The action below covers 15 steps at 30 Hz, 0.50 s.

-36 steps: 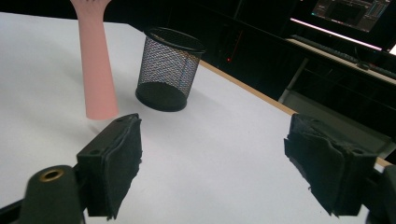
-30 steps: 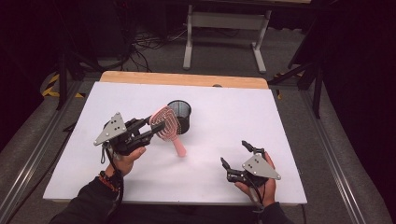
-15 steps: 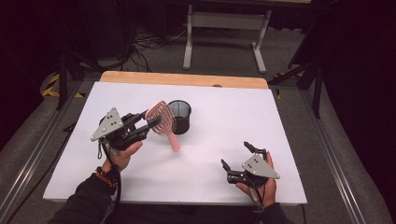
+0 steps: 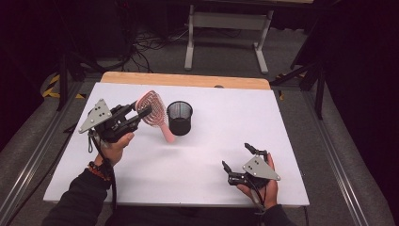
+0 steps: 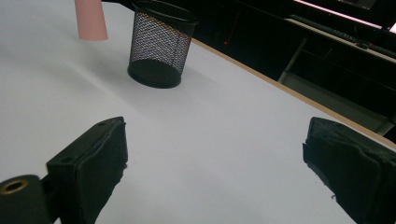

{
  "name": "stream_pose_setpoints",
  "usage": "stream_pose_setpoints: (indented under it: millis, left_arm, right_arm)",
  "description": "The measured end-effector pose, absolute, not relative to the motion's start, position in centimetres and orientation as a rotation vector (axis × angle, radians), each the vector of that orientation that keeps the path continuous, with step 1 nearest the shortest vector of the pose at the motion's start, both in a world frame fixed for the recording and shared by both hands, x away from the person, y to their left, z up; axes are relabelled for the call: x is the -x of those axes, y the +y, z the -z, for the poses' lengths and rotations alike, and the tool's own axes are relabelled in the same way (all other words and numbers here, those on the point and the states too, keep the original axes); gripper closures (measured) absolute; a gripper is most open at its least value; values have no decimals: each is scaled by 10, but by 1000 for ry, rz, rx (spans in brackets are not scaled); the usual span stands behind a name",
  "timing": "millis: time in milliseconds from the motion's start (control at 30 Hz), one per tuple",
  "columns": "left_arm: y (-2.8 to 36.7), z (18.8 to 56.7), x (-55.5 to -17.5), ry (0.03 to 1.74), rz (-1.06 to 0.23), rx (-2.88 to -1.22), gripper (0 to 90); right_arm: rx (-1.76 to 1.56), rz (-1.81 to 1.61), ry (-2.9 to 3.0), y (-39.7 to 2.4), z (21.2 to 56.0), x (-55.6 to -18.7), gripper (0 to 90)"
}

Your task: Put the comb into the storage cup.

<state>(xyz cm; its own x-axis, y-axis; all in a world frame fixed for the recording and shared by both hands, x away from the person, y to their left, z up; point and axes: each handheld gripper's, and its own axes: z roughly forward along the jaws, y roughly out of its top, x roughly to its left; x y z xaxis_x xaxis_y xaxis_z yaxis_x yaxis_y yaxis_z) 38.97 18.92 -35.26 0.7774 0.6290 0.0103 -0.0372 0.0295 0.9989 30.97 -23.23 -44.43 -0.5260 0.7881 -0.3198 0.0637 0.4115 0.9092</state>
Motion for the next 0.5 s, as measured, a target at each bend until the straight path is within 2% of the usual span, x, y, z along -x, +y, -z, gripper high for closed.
stream_pose_setpoints:
  millis: [500]
  left_arm:
    - [194,328,-400,494,-635,-1509,652]
  right_arm:
    - [-720,-1161,1873,-232,443,-309,79]
